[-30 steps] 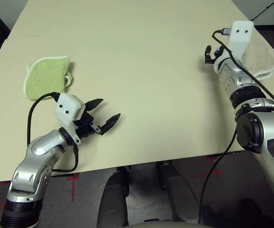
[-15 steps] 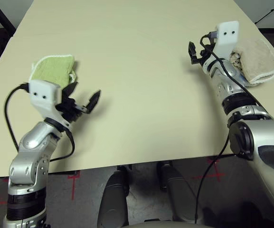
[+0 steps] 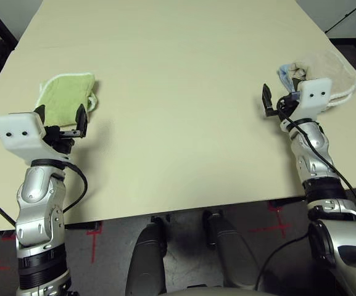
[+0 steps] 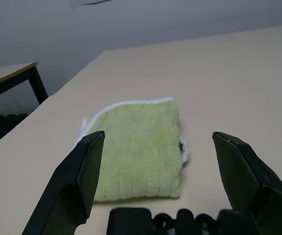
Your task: Fold the towel and set it aside.
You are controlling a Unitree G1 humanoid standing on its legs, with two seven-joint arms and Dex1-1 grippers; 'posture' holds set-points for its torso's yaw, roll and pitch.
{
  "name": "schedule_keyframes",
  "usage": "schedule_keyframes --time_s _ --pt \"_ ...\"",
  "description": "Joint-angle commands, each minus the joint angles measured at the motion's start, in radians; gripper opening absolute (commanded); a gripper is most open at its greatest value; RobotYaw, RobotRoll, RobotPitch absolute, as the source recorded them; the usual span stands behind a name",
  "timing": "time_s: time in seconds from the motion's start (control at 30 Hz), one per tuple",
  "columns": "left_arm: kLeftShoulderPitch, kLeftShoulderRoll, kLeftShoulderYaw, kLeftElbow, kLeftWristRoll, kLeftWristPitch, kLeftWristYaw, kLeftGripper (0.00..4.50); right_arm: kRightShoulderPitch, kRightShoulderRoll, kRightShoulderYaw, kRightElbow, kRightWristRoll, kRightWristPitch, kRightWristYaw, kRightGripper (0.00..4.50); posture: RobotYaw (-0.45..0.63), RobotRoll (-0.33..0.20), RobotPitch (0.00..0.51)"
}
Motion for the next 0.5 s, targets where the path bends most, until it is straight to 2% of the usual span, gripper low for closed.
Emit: schedule_keyframes --time_s 0.03,0.5 --pt "0.037 -0.015 0.018 -0.002 0.023 -0.011 0.024 4.50 0.039 0.000 -0.022 -0.034 0.017 0.013 -0.004 4.47 -0.09 0.000 0.212" --pt "0.064 0.003 0.017 -0.015 0.019 -0.001 0.021 4.50 0.078 0.019 -0.017 -0.049 0.017 0.014 -0.018 4.47 -0.08 0.000 0.189"
